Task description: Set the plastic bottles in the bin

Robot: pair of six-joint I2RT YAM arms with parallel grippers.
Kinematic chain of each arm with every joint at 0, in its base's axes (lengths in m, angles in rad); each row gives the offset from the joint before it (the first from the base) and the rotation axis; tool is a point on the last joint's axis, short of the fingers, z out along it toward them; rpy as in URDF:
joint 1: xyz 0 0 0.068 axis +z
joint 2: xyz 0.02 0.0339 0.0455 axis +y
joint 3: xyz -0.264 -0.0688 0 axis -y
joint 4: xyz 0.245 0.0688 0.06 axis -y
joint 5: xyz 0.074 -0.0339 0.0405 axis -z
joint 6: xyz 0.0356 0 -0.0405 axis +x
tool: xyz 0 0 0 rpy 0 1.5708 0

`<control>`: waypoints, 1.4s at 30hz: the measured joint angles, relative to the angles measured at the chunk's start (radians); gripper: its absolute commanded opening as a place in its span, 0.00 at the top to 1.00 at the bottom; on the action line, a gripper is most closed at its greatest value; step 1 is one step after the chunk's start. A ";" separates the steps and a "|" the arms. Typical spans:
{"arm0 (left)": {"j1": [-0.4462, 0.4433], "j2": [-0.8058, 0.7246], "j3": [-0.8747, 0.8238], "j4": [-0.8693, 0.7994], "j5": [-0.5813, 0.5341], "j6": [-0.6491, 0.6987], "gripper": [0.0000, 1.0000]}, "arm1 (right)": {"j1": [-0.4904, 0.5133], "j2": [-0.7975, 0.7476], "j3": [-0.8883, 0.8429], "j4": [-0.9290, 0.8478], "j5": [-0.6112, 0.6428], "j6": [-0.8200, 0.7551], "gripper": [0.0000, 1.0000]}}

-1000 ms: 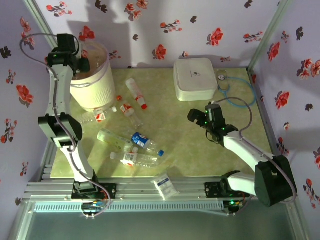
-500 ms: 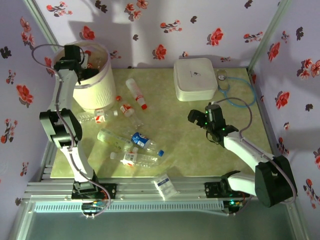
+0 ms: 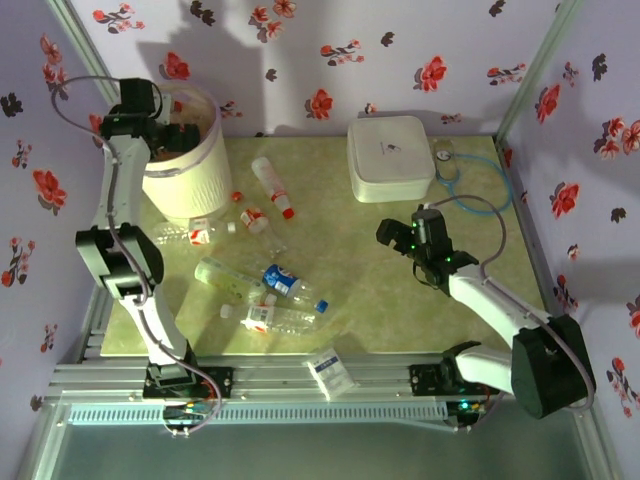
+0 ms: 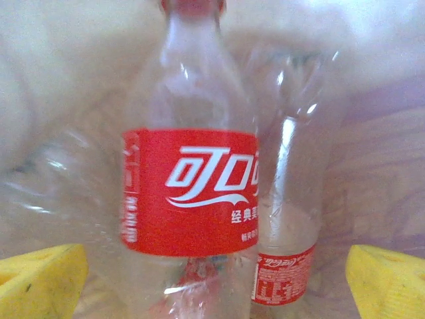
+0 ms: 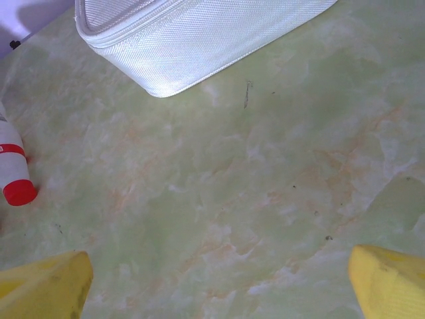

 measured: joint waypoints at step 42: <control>-0.785 0.021 -0.095 0.215 -0.542 -0.517 0.10 | 0.000 -0.032 0.013 -0.097 -0.020 -0.024 0.01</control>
